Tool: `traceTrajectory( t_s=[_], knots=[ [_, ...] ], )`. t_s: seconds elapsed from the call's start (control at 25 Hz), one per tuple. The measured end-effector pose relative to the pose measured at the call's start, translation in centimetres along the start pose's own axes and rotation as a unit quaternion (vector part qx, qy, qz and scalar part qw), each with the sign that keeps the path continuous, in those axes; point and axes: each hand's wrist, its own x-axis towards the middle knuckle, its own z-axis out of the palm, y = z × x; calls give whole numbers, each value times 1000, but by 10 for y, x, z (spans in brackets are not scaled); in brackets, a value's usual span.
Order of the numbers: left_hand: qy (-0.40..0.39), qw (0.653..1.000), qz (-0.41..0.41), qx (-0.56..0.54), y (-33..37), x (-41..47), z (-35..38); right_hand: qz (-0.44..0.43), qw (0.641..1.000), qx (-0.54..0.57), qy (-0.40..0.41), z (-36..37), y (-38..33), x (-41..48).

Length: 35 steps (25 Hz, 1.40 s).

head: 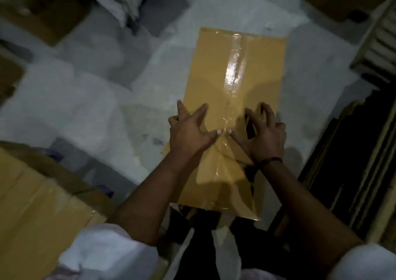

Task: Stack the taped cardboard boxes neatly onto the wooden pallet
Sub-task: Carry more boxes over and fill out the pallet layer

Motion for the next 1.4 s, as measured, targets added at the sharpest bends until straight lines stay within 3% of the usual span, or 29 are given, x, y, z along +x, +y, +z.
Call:
traceTrajectory(
  t_s=[0.2, 0.4, 0.56, 0.68, 1.04, 1.2, 1.4],
  knots=[
    [169, 977, -121, -55, -70, -91, -123, -170, 985, 6, -25, -36, -153, -6],
    [286, 905, -298, -104, -127, -204, -174, -392, 916, 18, -86, -36, -288, -51],
    [356, 811, -440, -150, -137, -296, -159, -551, 818, -6, -163, -31, -349, -114],
    [399, 736, -520, -170, -133, -355, -128, -660, 720, -26, -215, -17, -372, -166],
    [465, 500, -679, -270, -140, -480, -38, -816, 458, -136, -326, 42, -406, -344],
    [481, 433, -705, -291, -155, -509, -19, -848, 384, -154, -331, 63, -417, -404],
    [515, 351, -713, -322, -171, -527, 5, -867, 327, -177, -333, 90, -420, -454]
  ],
)
